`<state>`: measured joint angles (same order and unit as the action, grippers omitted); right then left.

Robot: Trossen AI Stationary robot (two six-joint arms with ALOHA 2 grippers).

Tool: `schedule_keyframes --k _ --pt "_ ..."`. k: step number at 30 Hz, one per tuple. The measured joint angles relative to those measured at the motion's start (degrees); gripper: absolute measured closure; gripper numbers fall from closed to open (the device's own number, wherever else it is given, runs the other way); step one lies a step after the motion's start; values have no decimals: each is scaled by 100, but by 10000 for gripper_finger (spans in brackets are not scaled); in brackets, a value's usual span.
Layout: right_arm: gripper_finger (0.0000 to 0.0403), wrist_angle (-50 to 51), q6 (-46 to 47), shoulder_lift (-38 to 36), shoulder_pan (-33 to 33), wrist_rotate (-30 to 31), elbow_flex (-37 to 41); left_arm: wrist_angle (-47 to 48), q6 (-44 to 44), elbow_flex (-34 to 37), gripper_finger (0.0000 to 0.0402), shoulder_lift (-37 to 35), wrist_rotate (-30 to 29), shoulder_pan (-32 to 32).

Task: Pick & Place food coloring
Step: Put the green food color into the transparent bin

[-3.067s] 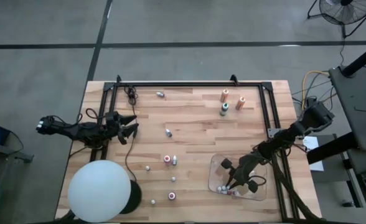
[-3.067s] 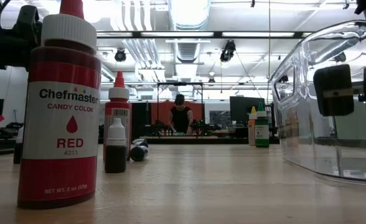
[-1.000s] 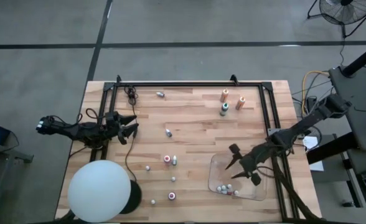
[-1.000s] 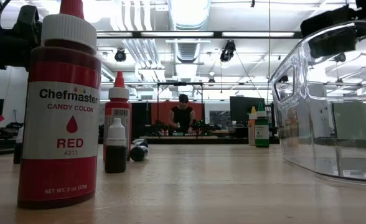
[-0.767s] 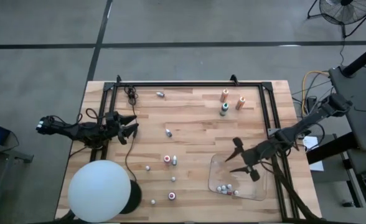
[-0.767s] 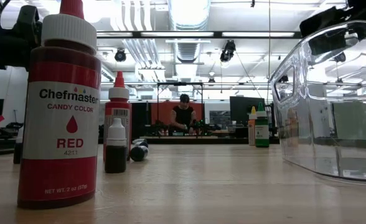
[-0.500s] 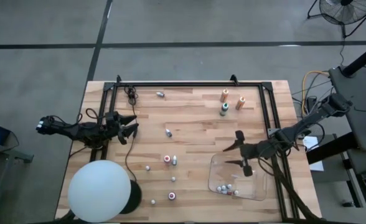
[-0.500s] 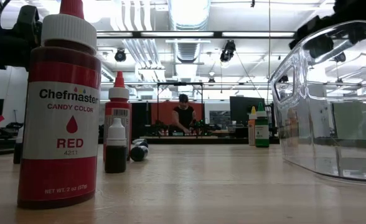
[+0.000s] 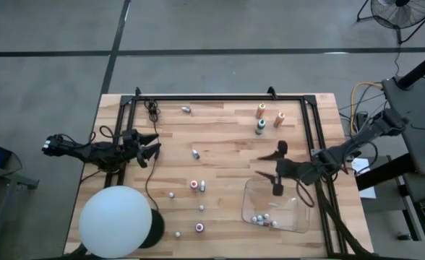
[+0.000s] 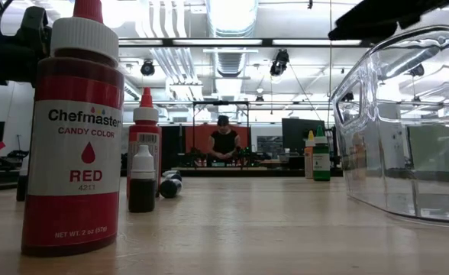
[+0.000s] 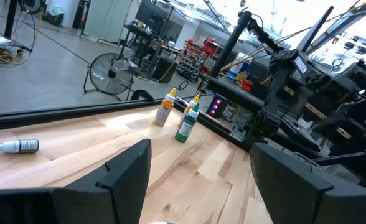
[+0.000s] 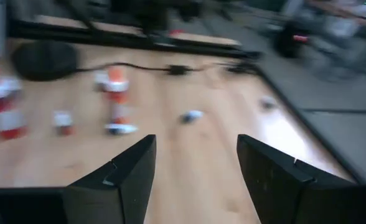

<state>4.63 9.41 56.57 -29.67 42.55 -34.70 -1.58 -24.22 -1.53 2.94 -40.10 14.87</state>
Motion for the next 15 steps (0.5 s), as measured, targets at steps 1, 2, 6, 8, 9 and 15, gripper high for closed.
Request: schedule_keyframes --k 1,2,6,8,9,15 --pt "186 204 65 31 39 230 -118 1 2 -1 157 0 -2 -1" --pt "186 372 127 65 83 470 -239 2 0 0 157 0 -1 -1" --pt "186 925 431 205 300 951 -759 2 1 -1 157 0 -2 -2" --pt "186 1094 544 287 424 1017 -1018 0 0 -1 157 -2 -2 -1" --pt "186 1222 600 325 502 1022 -1147 0 0 -1 157 0 -1 -1" --pt "186 2106 928 664 1174 1094 -2052 0 0 -1 157 0 -1 -1"
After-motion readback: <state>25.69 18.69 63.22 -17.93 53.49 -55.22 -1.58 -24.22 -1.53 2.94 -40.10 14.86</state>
